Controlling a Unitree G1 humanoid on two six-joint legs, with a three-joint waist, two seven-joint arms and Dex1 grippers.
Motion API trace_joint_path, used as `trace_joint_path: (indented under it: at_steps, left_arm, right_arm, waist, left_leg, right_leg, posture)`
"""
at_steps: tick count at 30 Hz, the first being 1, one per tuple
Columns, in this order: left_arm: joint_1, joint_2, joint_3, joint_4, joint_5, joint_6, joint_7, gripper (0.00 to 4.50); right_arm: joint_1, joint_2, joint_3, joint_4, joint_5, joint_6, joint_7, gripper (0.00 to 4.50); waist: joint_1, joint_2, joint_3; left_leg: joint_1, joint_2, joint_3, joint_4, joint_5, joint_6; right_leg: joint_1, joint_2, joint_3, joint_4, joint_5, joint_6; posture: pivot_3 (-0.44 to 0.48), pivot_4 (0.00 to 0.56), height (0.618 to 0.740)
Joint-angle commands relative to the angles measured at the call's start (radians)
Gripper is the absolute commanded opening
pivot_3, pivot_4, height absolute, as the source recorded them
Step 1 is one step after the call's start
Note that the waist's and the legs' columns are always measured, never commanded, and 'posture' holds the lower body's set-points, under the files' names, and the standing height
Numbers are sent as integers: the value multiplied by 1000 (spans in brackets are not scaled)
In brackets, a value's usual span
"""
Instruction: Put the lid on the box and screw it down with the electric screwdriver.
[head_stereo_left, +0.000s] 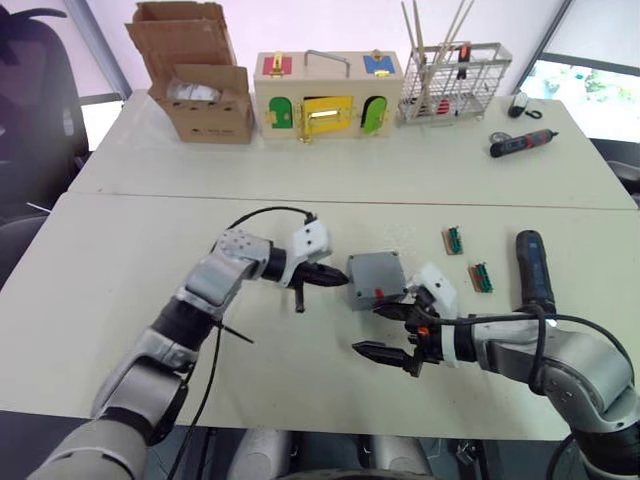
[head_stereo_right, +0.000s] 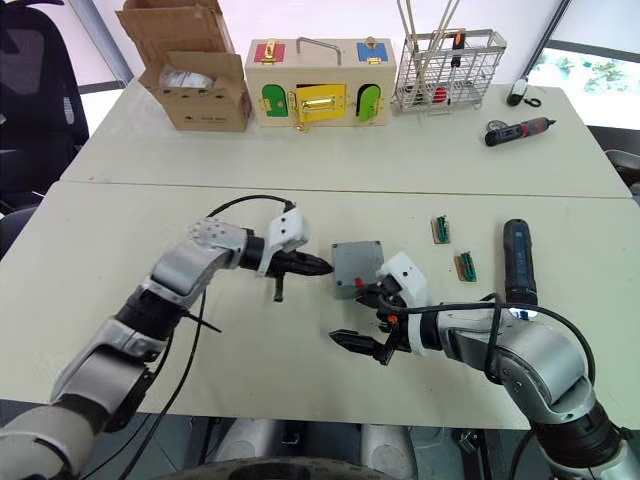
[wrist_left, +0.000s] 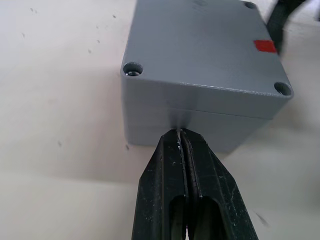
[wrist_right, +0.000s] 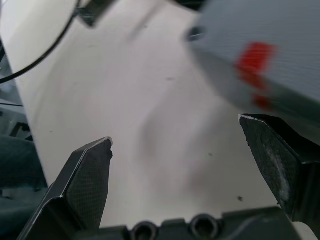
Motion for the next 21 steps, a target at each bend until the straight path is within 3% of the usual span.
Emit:
trace_joint_path:
  at_steps: [1,8,16,21]
  left_arm:
    - [-27,4,-13,25,50,-66,-8,0]
    - [-4,42,-4,2,69,-78,-50,0]
    - [11,8,-4,-36,66,-54,-27,0]
    - [-4,-53,17,2,51,-60,5,0]
  right_arm:
    - [40,-63,-23,-78,10,13,17,4457]
    - [94,-212,-168,-45,-41,-35,56,4457]
    - [-18,-184,-7,71,-170,-139,85,4457]
    - [-45,-145,47,49,-155,-125,111,4457]
  waist:
    - [-3,0,0]
    - [-5,0,0]
    - [-2,0,0]
    - [-5,0,0]
  left_leg:
    - [0,0,0,0,0,0]
    - [0,0,0,0,-2,4]
    - [0,1,0,0,-1,2]
    - [0,0,1,0,0,-1]
  right_leg:
    - [0,0,0,0,0,0]
    - [0,0,0,1,0,0]
    - [0,0,0,1,0,0]
    - [0,0,0,1,0,0]
  posture:
    - [0,150,694]
    - [0,150,694]
    - [0,150,694]
    - [0,150,694]
